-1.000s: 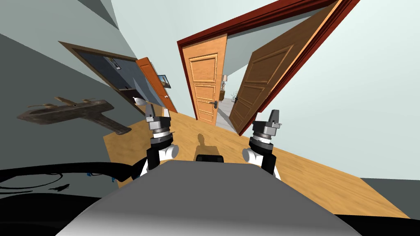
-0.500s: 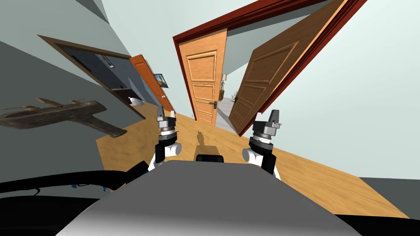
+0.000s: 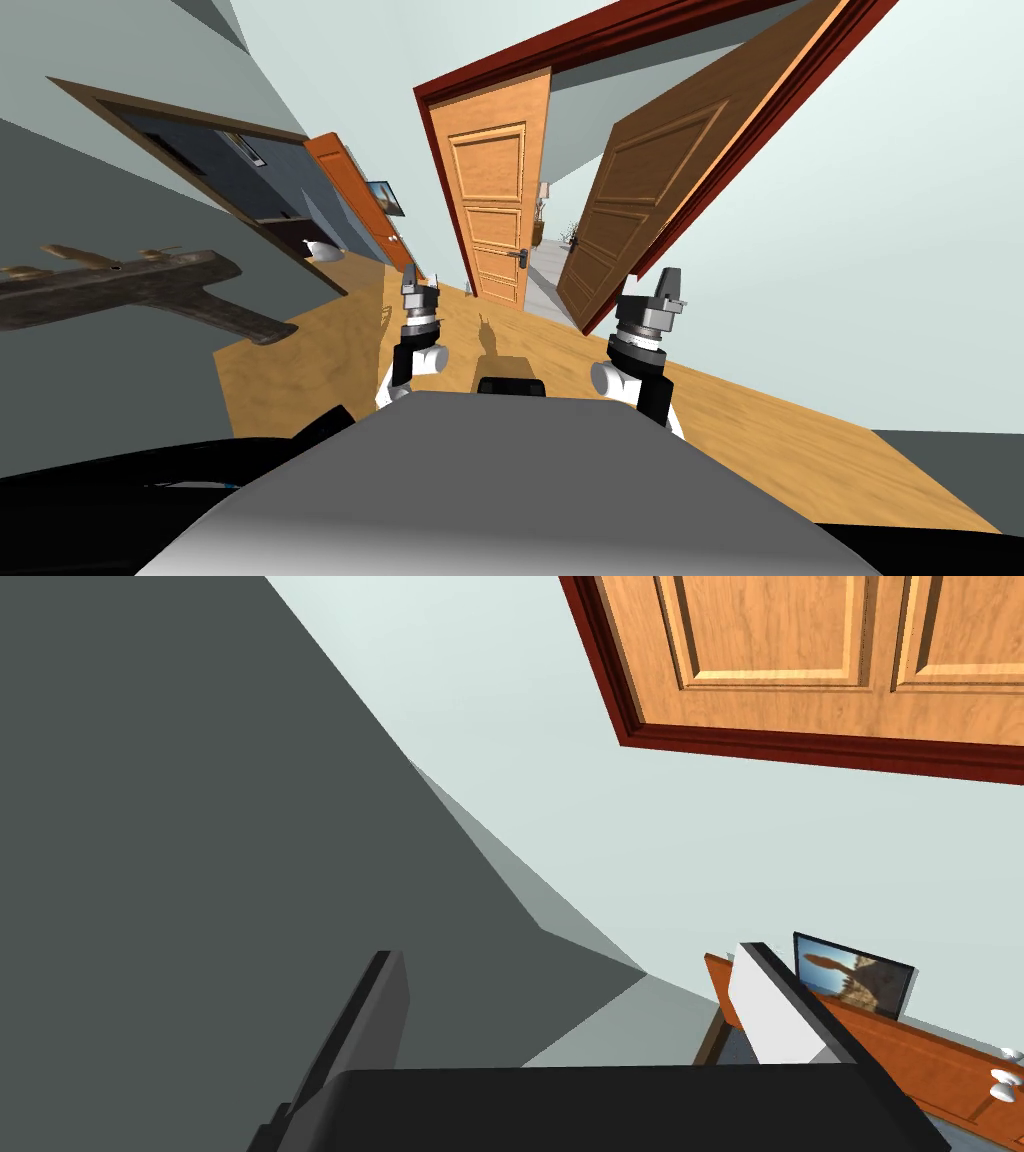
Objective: Push the door open
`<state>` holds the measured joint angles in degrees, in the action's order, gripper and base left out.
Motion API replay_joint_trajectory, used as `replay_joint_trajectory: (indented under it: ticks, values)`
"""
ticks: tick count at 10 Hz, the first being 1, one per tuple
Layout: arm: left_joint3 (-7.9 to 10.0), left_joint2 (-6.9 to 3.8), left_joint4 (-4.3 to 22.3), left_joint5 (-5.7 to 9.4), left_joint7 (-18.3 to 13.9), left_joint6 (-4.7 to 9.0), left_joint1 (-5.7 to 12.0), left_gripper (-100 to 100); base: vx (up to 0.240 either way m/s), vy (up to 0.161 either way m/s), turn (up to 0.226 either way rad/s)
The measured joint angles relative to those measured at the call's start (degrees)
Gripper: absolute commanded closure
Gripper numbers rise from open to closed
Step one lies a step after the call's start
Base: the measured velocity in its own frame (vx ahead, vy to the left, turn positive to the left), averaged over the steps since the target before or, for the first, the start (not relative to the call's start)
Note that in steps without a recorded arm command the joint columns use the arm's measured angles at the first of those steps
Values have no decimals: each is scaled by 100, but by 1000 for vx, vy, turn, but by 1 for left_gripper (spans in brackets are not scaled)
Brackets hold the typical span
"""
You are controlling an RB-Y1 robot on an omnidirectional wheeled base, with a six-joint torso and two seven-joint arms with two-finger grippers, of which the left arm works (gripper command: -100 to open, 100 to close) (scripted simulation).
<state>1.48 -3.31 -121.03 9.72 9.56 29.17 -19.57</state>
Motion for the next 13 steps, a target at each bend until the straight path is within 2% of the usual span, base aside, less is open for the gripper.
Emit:
replay_joint_trajectory:
  ticks: [2,4,6,8,10,13]
  values:
    - [-55,-20,325,29,39,8,188,-100,96,1,-34]
    - [-72,-58,537,82,58,-74,349,-100,97,12,-40]
    - [-121,-89,849,123,75,-57,495,-100,98,15,-46]
    - [-144,-130,1109,180,92,-101,661,-100,98,19,-39]
    - [-199,-165,1420,224,100,-69,789,-100,92,24,-46]
    - [-268,-163,1773,273,152,-107,997,-100,73,9,-28]
